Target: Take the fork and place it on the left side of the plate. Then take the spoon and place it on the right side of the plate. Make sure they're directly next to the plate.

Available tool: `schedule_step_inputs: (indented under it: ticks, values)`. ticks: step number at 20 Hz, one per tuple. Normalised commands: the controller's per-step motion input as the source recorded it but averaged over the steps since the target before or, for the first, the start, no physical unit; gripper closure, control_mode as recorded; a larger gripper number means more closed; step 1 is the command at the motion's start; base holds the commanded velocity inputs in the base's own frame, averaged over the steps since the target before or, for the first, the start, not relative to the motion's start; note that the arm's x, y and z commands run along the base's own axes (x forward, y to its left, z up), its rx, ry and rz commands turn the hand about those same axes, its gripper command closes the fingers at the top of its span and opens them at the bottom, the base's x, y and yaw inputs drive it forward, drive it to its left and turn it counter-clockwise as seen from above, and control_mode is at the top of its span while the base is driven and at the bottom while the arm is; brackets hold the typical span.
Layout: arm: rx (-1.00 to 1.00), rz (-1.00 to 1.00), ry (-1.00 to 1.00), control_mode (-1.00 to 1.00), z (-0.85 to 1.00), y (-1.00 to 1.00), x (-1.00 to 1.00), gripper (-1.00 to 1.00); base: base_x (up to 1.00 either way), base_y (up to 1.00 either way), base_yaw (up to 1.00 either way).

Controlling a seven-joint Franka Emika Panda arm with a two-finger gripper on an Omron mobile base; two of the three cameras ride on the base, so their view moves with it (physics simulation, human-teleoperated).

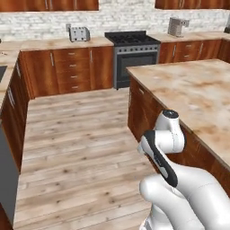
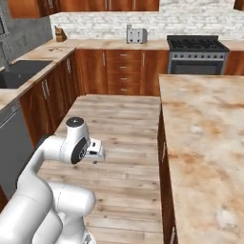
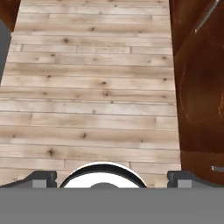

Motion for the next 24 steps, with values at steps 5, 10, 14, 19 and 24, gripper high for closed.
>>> schedule_step_inputs:
  ticks: [5,10,14,19,24]
  values:
    - [0.00,0.00,0.00,1.00,0.00,0.00,0.00,-1.00,0.94,0.40,0.10]
    - [0.00,0.00,0.00,1.00,0.00,0.00,0.00,-1.00,0.94,0.39,0.11]
    - [0.00,0.00,0.00,1.00,0.00,0.00,0.00,-1.00,0.94,0.37,0.10]
    - [0.00,0.00,0.00,1.00,0.00,0.00,0.00,-1.00,0.94,0.34,0.08]
    - [0.00,0.00,0.00,1.00,0.00,0.00,0.00,-1.00,0.94,0.31,0.06]
